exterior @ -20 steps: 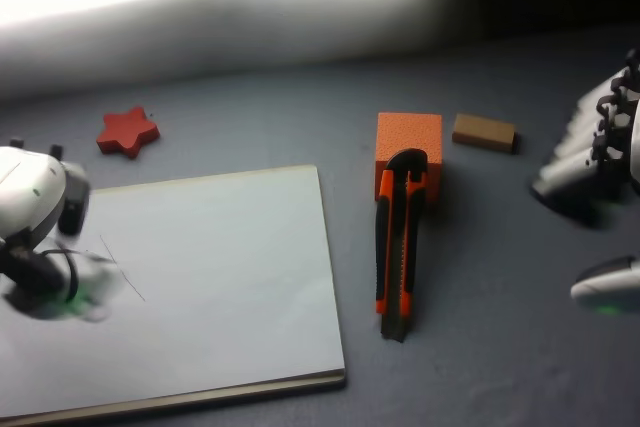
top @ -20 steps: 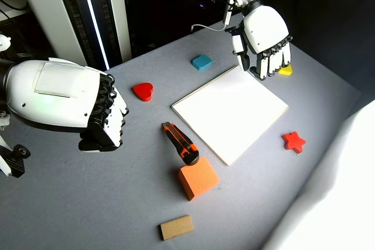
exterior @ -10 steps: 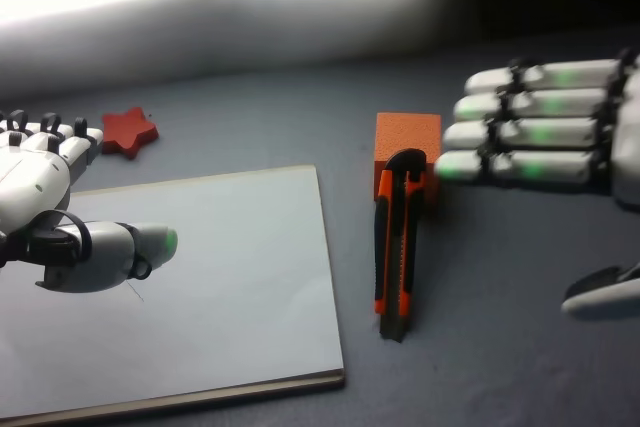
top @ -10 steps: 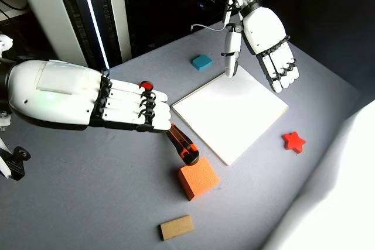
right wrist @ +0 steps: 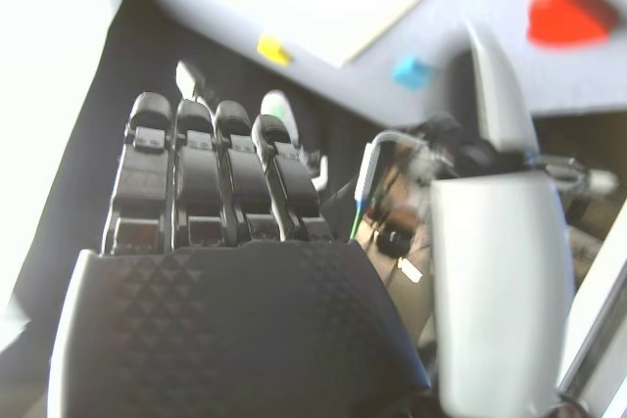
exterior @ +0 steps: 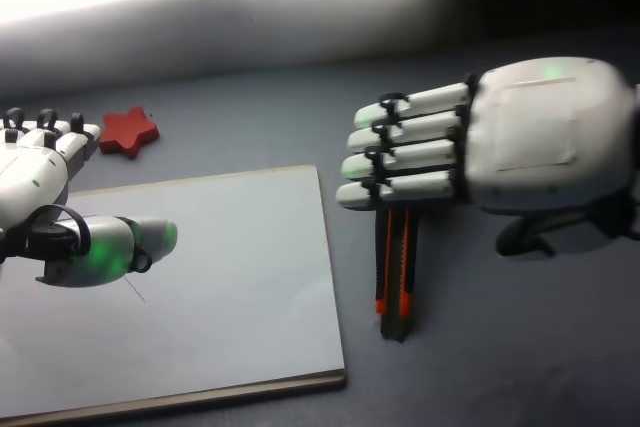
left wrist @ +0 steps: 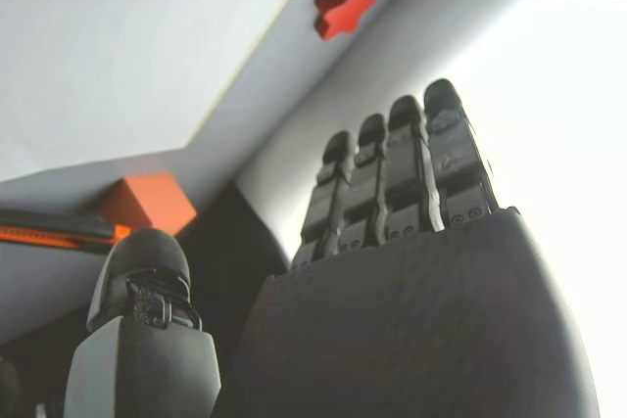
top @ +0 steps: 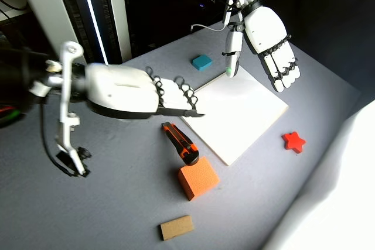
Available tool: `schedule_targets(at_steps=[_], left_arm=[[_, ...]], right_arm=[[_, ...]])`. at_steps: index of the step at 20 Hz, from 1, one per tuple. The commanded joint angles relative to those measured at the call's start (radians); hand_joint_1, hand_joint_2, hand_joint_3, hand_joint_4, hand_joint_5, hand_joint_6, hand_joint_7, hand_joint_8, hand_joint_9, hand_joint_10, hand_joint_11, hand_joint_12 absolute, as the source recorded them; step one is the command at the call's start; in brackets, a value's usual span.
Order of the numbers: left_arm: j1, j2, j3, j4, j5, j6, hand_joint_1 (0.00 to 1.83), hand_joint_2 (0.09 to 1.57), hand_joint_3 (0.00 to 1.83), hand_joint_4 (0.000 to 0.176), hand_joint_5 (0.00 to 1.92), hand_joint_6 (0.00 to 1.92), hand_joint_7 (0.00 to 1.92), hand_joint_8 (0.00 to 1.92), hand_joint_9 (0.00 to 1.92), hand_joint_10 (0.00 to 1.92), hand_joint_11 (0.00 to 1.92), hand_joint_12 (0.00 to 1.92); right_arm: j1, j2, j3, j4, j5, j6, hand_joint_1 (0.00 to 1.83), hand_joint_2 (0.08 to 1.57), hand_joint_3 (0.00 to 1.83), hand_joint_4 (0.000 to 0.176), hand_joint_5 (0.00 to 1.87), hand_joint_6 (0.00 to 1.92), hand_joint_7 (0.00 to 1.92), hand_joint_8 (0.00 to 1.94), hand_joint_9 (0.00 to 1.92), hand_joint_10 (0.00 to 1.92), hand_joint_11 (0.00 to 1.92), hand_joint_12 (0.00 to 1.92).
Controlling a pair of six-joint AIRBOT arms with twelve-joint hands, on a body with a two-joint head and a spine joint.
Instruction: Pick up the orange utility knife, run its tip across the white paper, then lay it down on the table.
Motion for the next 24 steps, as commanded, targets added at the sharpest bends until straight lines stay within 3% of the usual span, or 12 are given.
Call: schedule_targets(at_steps=[1, 11, 15, 24], left_arm=[[-0.010, 0.000, 0.006, 0.053, -0.068, -0.004, 0.00, 1.13, 0.00, 0.000, 0.00, 0.00, 0.00, 0.00, 0.00, 0.00, 0.00, 0.00], [-0.016, 0.000, 0.018, 0.028, -0.090, -0.004, 0.00, 1.14, 0.00, 0.000, 0.00, 0.00, 0.00, 0.00, 0.00, 0.00, 0.00, 0.00], [-0.020, -0.003, 0.009, 0.024, -0.098, -0.005, 0.00, 1.14, 0.00, 0.000, 0.00, 0.00, 0.00, 0.00, 0.00, 0.00, 0.00, 0.00], [-0.019, -0.004, 0.009, 0.019, -0.100, -0.005, 0.00, 1.14, 0.00, 0.000, 0.00, 0.00, 0.00, 0.00, 0.00, 0.00, 0.00, 0.00]], right_arm=[[0.007, -0.013, 0.005, 0.026, -0.024, 0.015, 1.12, 1.05, 0.00, 0.000, 0.00, 0.00, 0.00, 0.00, 0.00, 0.00, 0.00, 0.00], [-0.068, -0.149, 0.051, -0.093, -0.217, 0.024, 1.09, 1.03, 0.00, 0.000, 0.00, 0.00, 0.00, 0.00, 0.00, 0.00, 0.00, 0.00], [-0.074, -0.188, 0.084, -0.093, -0.256, -0.034, 1.07, 1.03, 0.00, 0.000, 0.00, 0.00, 0.00, 0.00, 0.00, 0.00, 0.00, 0.00], [-0.085, -0.260, 0.148, -0.093, -0.257, -0.047, 1.08, 1.04, 0.00, 0.000, 0.00, 0.00, 0.00, 0.00, 0.00, 0.00, 0.00, 0.00]])
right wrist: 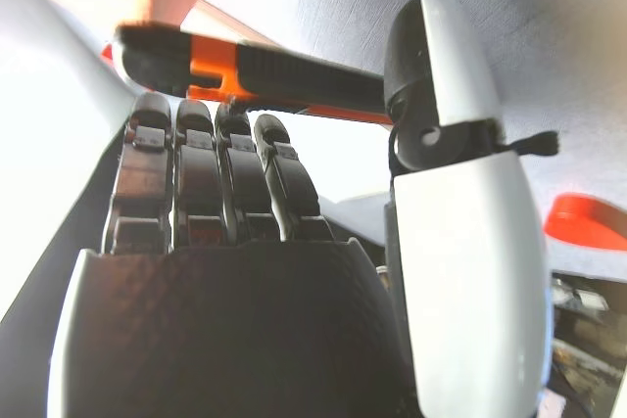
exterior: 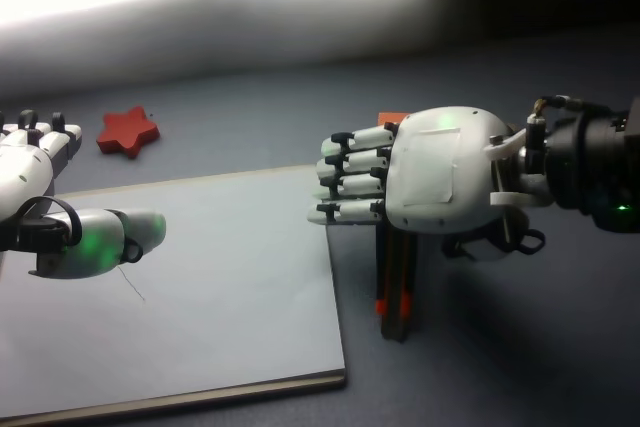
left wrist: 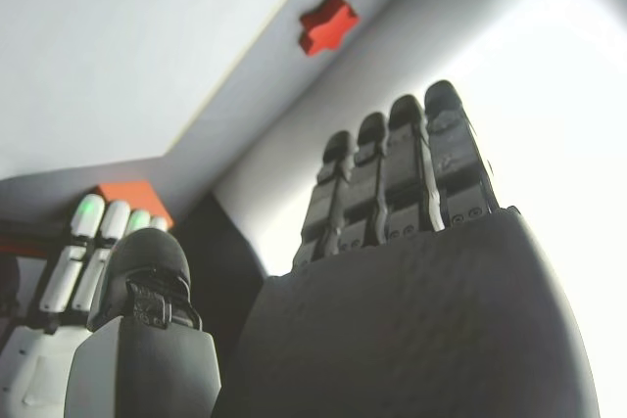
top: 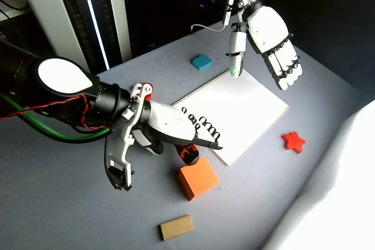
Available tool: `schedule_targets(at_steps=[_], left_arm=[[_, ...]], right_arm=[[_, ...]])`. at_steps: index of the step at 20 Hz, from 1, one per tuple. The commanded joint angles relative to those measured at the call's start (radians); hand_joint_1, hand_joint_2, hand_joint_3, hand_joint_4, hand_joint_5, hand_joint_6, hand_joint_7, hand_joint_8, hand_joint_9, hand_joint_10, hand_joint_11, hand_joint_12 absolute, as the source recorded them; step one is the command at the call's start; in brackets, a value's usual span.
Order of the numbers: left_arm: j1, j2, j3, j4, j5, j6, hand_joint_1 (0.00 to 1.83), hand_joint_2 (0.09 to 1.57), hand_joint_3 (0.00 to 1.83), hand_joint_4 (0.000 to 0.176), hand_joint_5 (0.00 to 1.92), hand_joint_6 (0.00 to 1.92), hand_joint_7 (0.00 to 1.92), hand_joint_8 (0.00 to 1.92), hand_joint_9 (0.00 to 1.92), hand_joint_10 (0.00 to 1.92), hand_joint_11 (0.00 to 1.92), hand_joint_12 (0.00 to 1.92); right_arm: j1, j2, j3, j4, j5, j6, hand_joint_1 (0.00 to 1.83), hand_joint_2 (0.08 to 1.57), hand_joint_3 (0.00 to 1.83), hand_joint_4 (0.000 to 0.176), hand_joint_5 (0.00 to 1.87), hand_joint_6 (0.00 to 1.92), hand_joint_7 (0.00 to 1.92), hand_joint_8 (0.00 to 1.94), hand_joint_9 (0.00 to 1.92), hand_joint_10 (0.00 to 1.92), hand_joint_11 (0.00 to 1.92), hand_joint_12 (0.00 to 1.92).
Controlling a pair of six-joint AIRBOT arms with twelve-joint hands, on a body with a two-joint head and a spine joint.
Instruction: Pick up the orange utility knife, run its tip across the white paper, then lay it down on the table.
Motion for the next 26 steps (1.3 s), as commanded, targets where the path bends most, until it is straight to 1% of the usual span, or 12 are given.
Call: schedule_targets(at_steps=[1, 4, 6, 10, 11, 12, 16, 18, 22, 24, 25, 26], left_arm=[[-0.010, 0.002, 0.001, 0.065, -0.059, -0.004, 0.00, 1.14, 0.00, 0.000, 0.00, 0.00, 0.00, 0.00, 0.00, 0.00, 0.00, 0.00], [-0.014, 0.002, 0.000, 0.066, -0.059, -0.004, 0.00, 1.14, 0.00, 0.000, 0.00, 0.00, 0.00, 0.00, 0.00, 0.00, 0.00, 0.00], [-0.017, -0.002, 0.000, 0.066, -0.063, -0.004, 0.00, 1.14, 0.00, 0.000, 0.00, 0.00, 0.00, 0.00, 0.00, 0.00, 0.00, 0.00], [-0.017, -0.012, 0.001, 0.066, -0.068, -0.010, 0.00, 1.14, 0.00, 0.000, 0.00, 0.00, 0.00, 0.00, 0.00, 0.00, 0.00, 0.00], [-0.017, -0.013, 0.001, 0.066, -0.068, -0.010, 0.00, 1.14, 0.00, 0.000, 0.00, 0.00, 0.00, 0.00, 0.00, 0.00, 0.00, 0.00], [-0.017, -0.015, 0.000, 0.066, -0.068, -0.010, 0.00, 1.14, 0.00, 0.000, 0.00, 0.00, 0.00, 0.00, 0.00, 0.00, 0.00, 0.00], [-0.017, -0.016, -0.003, 0.066, -0.093, -0.010, 0.00, 1.13, 0.00, 0.000, 0.00, 0.00, 0.00, 0.00, 0.00, 0.00, 0.01, 0.00], [-0.017, -0.016, -0.004, 0.067, -0.109, -0.010, 0.00, 1.14, 0.00, 0.000, 0.00, 0.00, 0.00, 0.00, 0.00, 0.00, 0.00, 0.00], [-0.017, -0.017, -0.006, 0.067, -0.120, -0.010, 0.00, 1.13, 0.00, 0.000, 0.00, 0.00, 0.00, 0.00, 0.00, 0.00, 0.00, 0.00], [-0.016, -0.018, -0.006, 0.067, -0.124, -0.010, 0.00, 1.13, 0.00, 0.000, 0.00, 0.00, 0.00, 0.00, 0.00, 0.00, 0.00, 0.00], [-0.016, -0.018, -0.006, 0.068, -0.125, -0.010, 0.00, 1.13, 0.00, 0.000, 0.00, 0.00, 0.02, 0.01, 0.00, 0.00, 0.02, 0.01], [-0.016, -0.018, -0.006, 0.068, -0.125, -0.010, 0.00, 1.13, 0.00, 0.000, 0.00, 0.00, 0.02, 0.01, 0.00, 0.00, 0.02, 0.01]], right_arm=[[-0.006, -0.002, 0.000, 0.012, 0.005, -0.009, 1.09, 1.03, 0.00, 0.000, 0.00, 0.00, 0.00, 0.00, 0.00, 0.00, 0.00, 0.00], [-0.018, -0.013, 0.001, 0.012, 0.000, -0.015, 1.10, 1.03, 0.00, 0.000, 0.00, 0.00, 0.00, 0.00, 0.00, 0.00, 0.00, 0.00], [-0.022, -0.024, 0.011, 0.012, -0.002, -0.020, 1.07, 1.04, 0.00, 0.000, 0.00, 0.00, 0.00, 0.00, 0.00, 0.00, 0.00, 0.00], [-0.024, -0.040, 0.028, 0.012, -0.010, -0.010, 1.10, 1.03, 0.00, 0.000, 0.00, 0.00, 0.00, 0.00, 0.00, 0.00, 0.00, 0.00], [-0.025, -0.042, 0.029, 0.012, -0.009, -0.009, 1.08, 1.04, 0.00, 0.000, 0.00, 0.00, 0.00, 0.00, 0.00, 0.00, 0.00, 0.00], [-0.027, -0.045, 0.035, 0.012, -0.003, -0.009, 1.12, 1.03, 0.00, 0.000, 0.00, 0.00, 0.00, 0.00, 0.00, 0.00, 0.00, 0.00], [-0.026, -0.047, 0.049, 0.012, 0.020, -0.010, 1.08, 1.06, 0.00, 0.000, 0.00, 0.00, 0.00, 0.00, 0.00, 0.00, 0.00, 0.00], [-0.023, -0.047, 0.055, 0.012, 0.035, 0.006, 1.04, 1.08, 0.01, 0.000, 0.00, 0.00, 0.00, 0.00, 0.00, 0.00, 0.00, 0.00], [-0.025, -0.052, 0.071, 0.011, 0.065, 0.016, 1.07, 1.09, 0.01, 0.000, 0.00, 0.00, 0.00, 0.00, 0.00, 0.00, 0.00, 0.00], [-0.025, -0.055, 0.081, 0.006, 0.086, 0.017, 1.08, 1.10, 0.02, 0.000, 0.01, 0.00, 0.04, 0.02, 0.04, 0.02, 0.00, 0.00], [-0.025, -0.056, 0.085, -0.007, 0.096, 0.017, 1.07, 1.10, 0.02, 0.000, 0.05, 0.02, 0.08, 0.03, 0.08, 0.03, 0.03, 0.02], [-0.025, -0.057, 0.087, -0.014, 0.096, 0.017, 1.09, 1.10, 0.02, 0.000, 0.08, 0.09, 0.15, 0.02, 0.11, 0.09, 0.01, 0.36]])
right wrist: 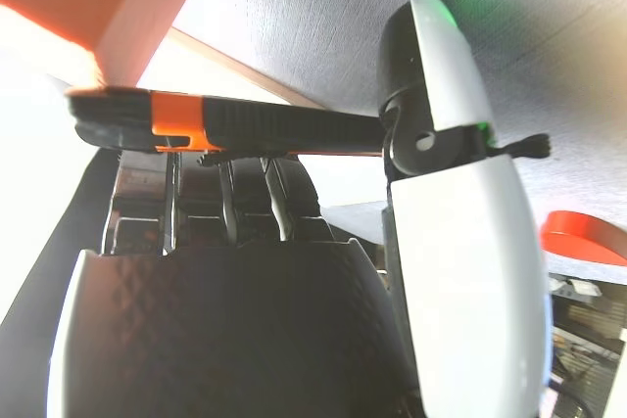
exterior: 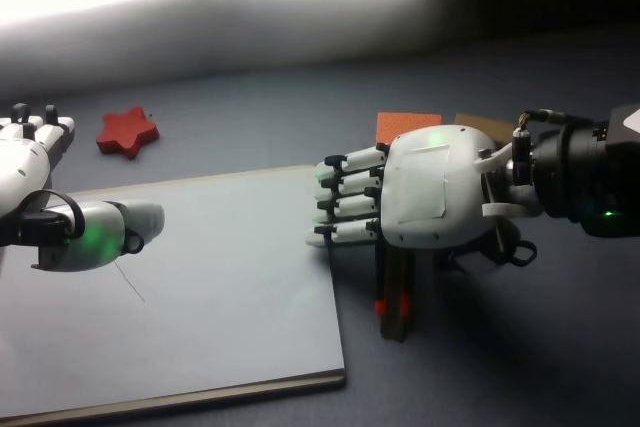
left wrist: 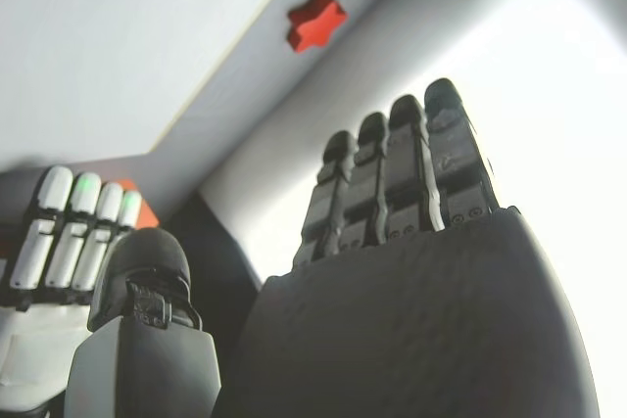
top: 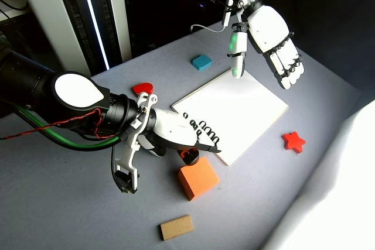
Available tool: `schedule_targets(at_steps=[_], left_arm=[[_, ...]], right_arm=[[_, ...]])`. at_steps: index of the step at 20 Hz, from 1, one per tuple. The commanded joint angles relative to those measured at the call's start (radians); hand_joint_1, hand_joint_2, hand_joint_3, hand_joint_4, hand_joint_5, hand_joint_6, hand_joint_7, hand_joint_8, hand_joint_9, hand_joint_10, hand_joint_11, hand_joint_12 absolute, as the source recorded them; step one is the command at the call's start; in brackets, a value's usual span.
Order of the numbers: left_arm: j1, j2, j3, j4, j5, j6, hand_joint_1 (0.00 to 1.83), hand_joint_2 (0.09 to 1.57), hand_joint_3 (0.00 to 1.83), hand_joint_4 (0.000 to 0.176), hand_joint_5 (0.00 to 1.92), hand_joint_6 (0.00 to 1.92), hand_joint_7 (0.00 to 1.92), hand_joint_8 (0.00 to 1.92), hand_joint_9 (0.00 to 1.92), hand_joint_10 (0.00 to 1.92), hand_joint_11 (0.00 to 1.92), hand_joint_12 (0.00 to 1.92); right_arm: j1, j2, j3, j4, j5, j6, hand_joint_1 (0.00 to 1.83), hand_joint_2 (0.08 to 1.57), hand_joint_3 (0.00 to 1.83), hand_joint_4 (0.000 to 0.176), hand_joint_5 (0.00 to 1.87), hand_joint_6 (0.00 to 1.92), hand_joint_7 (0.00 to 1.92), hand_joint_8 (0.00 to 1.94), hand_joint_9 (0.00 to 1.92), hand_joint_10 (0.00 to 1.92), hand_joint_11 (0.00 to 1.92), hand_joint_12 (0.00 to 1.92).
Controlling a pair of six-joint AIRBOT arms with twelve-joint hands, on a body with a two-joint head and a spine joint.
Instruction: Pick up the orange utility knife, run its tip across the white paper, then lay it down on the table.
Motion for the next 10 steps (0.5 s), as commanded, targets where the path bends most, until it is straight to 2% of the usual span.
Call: schedule_targets(at_steps=[1, 2, 3, 7, 10], left_arm=[[-0.006, 0.001, -0.001, 0.069, -0.061, 0.000, 0.00, 1.13, 0.00, 0.000, 0.00, 0.00, 0.01, 0.00, 0.00, 0.00, 0.01, 0.01], [-0.006, 0.001, -0.001, 0.069, -0.062, 0.000, 0.00, 1.13, 0.00, 0.000, 0.00, 0.00, 0.02, 0.00, 0.01, 0.00, 0.02, 0.01], [-0.006, 0.001, -0.001, 0.069, -0.063, 0.000, 0.00, 1.14, 0.00, 0.000, 0.00, 0.00, 0.03, 0.01, 0.02, 0.01, 0.02, 0.01], [-0.006, 0.001, 0.002, 0.069, -0.063, 0.000, 0.00, 1.13, 0.00, 0.000, 0.00, 0.00, 0.02, 0.00, 0.01, 0.00, 0.01, 0.01], [-0.007, 0.001, 0.003, 0.069, -0.063, 0.000, 0.00, 1.13, 0.00, 0.000, 0.00, 0.00, 0.03, 0.00, 0.01, 0.00, 0.00, 0.01]], right_arm=[[0.005, -0.007, 0.005, 0.007, 0.002, -0.004, 1.08, 1.11, 0.02, 0.000, 0.08, 0.20, 0.20, 0.02, 0.12, 0.16, 0.00, 0.57], [0.004, -0.012, 0.010, 0.007, 0.002, -0.008, 1.11, 1.09, 0.01, 0.000, 0.09, 0.37, 0.28, 0.02, 0.14, 0.26, 0.00, 0.81], [0.004, -0.017, 0.015, 0.007, 0.002, -0.011, 1.11, 1.12, 0.03, 0.000, 0.03, 0.59, 0.32, 0.01, 0.08, 0.44, 0.00, 0.93], [0.006, -0.026, 0.025, 0.007, -0.003, -0.014, 1.11, 1.20, 0.06, 0.000, 0.05, 0.63, 0.34, 0.01, 0.06, 0.52, 0.00, 0.91], [0.006, -0.025, 0.026, 0.007, -0.005, -0.014, 1.14, 1.30, 0.06, 0.000, 0.09, 0.61, 0.37, 0.02, 0.07, 0.55, 0.00, 1.00]])
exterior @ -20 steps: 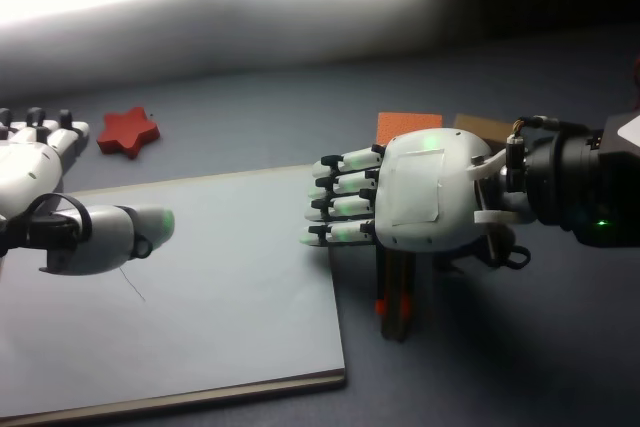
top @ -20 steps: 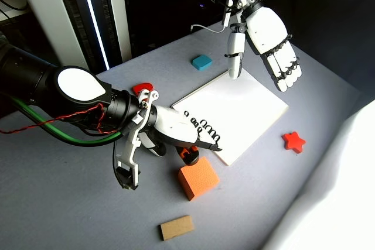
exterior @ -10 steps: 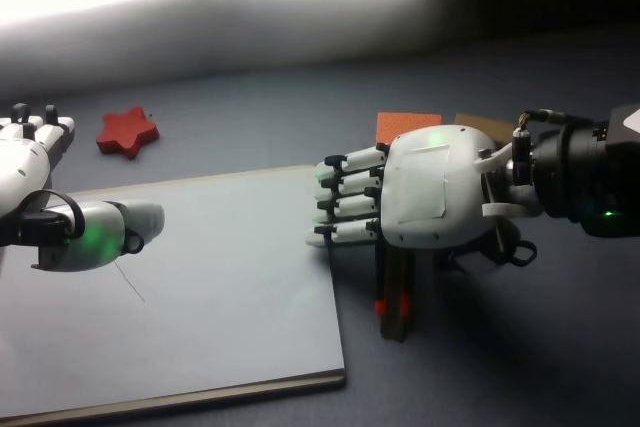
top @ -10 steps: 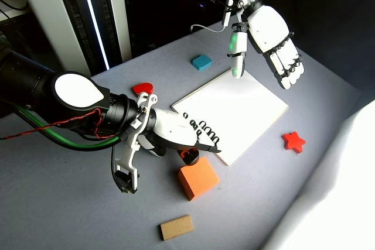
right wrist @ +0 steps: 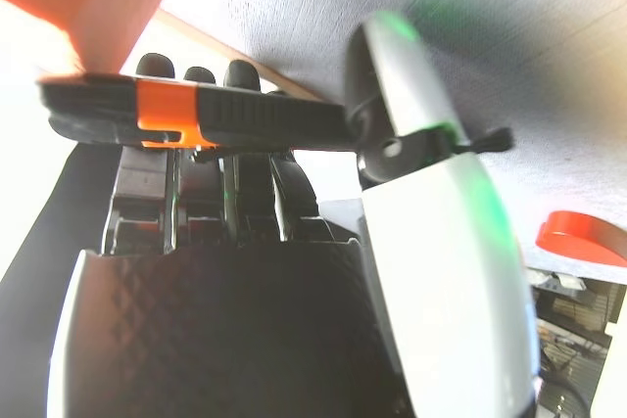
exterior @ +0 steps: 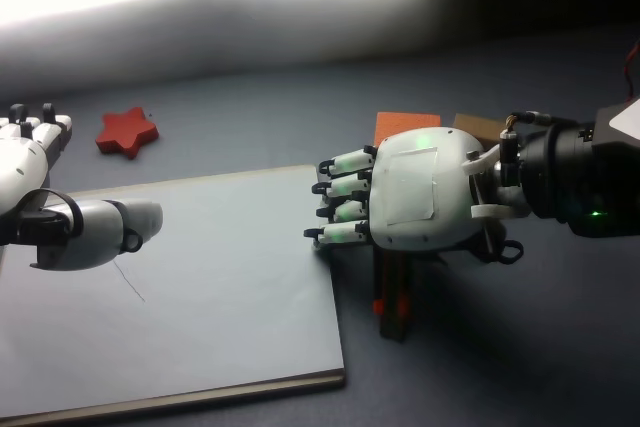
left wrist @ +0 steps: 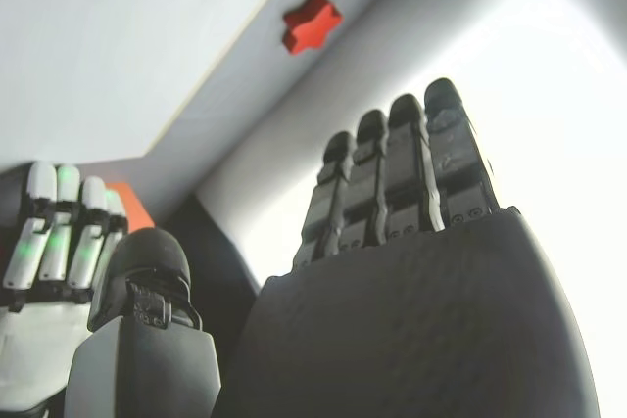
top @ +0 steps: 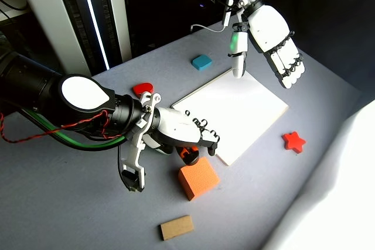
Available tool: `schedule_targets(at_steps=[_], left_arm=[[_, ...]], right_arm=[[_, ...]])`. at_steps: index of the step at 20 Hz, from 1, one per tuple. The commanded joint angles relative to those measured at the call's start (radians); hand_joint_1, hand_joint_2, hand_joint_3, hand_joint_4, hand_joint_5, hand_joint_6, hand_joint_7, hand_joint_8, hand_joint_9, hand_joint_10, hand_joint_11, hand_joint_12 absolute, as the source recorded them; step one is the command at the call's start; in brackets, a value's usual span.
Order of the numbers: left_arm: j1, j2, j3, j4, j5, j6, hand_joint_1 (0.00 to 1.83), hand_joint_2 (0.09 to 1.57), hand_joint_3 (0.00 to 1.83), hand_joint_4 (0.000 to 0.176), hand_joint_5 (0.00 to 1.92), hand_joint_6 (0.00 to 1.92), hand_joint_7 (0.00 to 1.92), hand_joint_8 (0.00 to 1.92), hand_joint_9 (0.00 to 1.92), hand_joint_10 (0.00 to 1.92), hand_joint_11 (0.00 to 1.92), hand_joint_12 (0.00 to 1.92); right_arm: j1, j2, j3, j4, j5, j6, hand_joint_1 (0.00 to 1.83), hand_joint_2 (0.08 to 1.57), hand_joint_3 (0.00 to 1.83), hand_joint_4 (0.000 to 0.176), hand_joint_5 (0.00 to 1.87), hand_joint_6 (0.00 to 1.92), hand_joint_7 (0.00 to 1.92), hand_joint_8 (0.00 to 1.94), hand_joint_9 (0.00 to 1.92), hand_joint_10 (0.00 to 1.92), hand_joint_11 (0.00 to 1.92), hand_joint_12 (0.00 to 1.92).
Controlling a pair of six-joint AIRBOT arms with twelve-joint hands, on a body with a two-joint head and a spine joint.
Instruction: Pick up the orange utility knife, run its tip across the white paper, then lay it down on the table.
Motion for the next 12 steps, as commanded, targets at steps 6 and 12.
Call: schedule_targets(at_steps=[6, 12], left_arm=[[-0.007, 0.001, 0.004, 0.070, -0.063, -0.001, 0.00, 1.14, 0.00, 0.000, 0.00, 0.00, 0.02, 0.00, 0.01, 0.00, 0.01, 0.01], [-0.010, -0.001, 0.007, 0.070, -0.068, -0.004, 0.00, 1.14, 0.00, 0.000, 0.00, 0.00, 0.04, 0.01, 0.03, 0.01, 0.01, 0.02]], right_arm=[[0.007, -0.001, 0.004, 0.002, -0.029, -0.007, 1.05, 1.32, 0.01, 0.000, 0.59, 1.57, 0.93, 1.81, 0.90, 1.85, 0.71, 1.89], [0.011, 0.005, 0.004, 0.002, -0.032, -0.003, 1.55, 1.33, 0.00, 0.176, 1.34, 1.92, 1.67, 1.94, 1.78, 1.92, 1.80, 1.92]])
